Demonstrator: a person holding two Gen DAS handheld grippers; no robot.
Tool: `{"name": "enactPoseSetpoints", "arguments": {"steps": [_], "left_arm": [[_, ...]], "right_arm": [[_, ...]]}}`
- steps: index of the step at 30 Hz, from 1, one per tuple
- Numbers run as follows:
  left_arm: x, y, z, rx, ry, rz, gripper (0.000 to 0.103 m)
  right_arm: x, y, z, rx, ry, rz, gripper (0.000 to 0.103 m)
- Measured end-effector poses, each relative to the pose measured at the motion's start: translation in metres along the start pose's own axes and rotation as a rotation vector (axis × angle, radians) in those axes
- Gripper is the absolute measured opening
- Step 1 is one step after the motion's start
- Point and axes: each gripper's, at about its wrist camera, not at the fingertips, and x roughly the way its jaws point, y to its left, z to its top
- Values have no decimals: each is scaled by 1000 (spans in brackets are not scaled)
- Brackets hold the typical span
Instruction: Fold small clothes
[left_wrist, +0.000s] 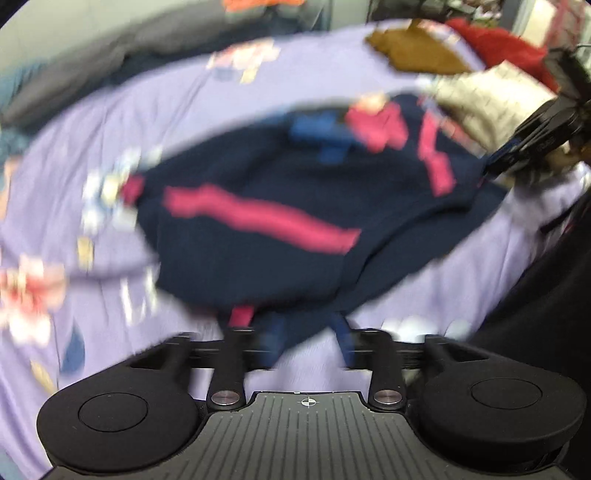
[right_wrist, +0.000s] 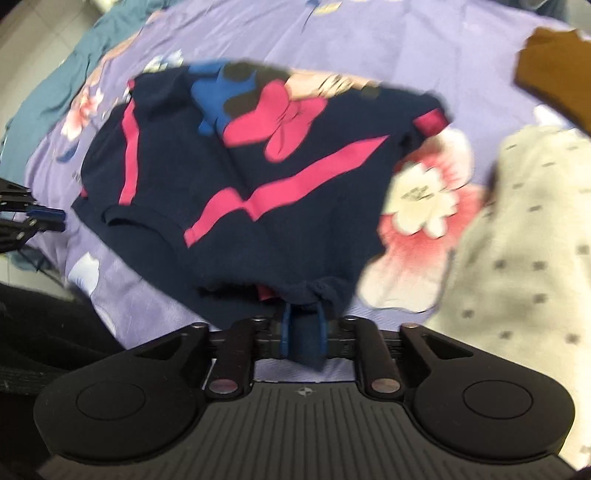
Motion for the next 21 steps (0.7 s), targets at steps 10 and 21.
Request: {"name": "enactPoseSetpoints", "arguments": {"steps": [10, 21], "left_arm": [[39, -28, 23, 214, 17, 92, 103], [83, -144, 84, 493, -104, -109, 103]], "right_arm": [[-22, 32, 7, -234, -106, 6, 55], [-27, -32, 22, 167, -126, 12, 66]]}}
